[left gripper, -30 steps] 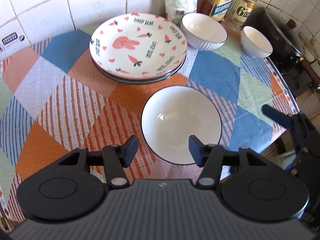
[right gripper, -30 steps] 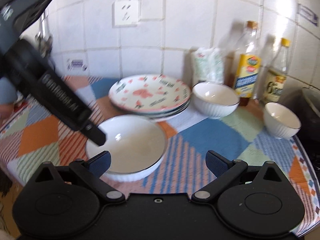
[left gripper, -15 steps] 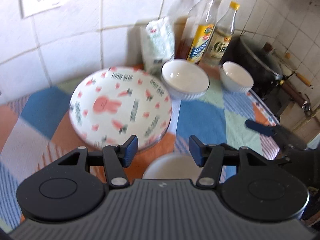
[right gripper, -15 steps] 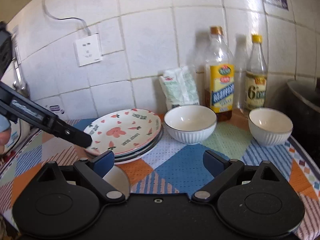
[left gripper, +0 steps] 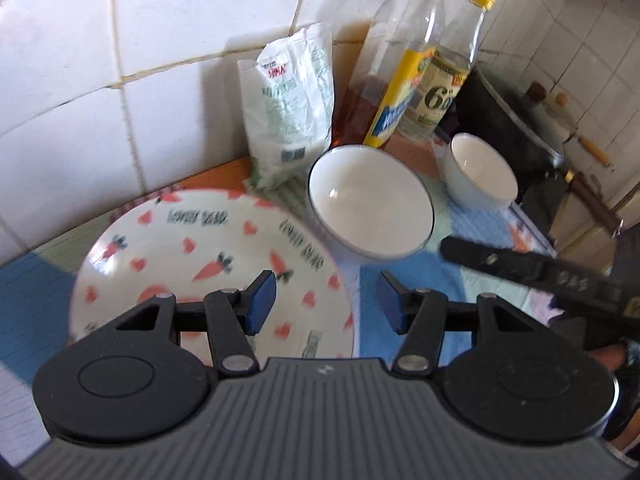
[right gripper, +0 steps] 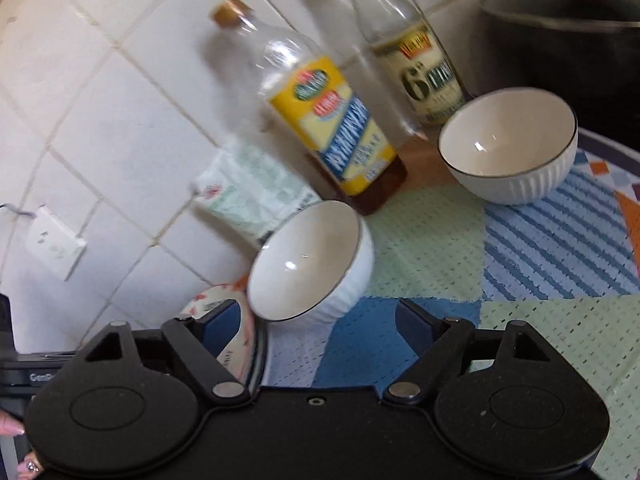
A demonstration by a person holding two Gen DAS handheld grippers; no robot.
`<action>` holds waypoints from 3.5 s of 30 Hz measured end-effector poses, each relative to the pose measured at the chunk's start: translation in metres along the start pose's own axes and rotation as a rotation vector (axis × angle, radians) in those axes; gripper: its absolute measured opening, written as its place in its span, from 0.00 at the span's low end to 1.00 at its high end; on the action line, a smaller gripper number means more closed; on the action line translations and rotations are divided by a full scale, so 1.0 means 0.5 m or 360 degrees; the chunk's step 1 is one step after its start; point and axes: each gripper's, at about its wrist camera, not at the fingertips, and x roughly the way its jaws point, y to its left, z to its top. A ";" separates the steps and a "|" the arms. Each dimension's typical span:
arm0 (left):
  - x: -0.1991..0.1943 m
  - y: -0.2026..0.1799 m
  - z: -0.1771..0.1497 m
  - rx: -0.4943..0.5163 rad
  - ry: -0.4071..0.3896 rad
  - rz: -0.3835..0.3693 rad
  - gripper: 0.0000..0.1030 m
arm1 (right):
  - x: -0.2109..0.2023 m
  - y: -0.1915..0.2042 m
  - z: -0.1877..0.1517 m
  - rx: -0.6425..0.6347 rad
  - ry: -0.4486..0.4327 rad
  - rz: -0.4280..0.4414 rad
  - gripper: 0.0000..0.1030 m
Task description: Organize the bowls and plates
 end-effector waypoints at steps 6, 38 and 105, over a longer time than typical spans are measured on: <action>0.061 -0.001 0.050 0.0059 -0.0043 0.0050 0.51 | 0.054 0.009 0.036 -0.0036 0.0054 -0.0188 0.85; 0.194 -0.057 0.051 0.0093 0.0084 0.0135 0.19 | 0.136 -0.030 0.035 0.0124 0.0226 -0.0293 0.17; -0.186 -0.158 -0.276 -0.0101 0.0374 0.0439 0.18 | -0.215 0.165 -0.235 -0.0414 0.0386 -0.0040 0.20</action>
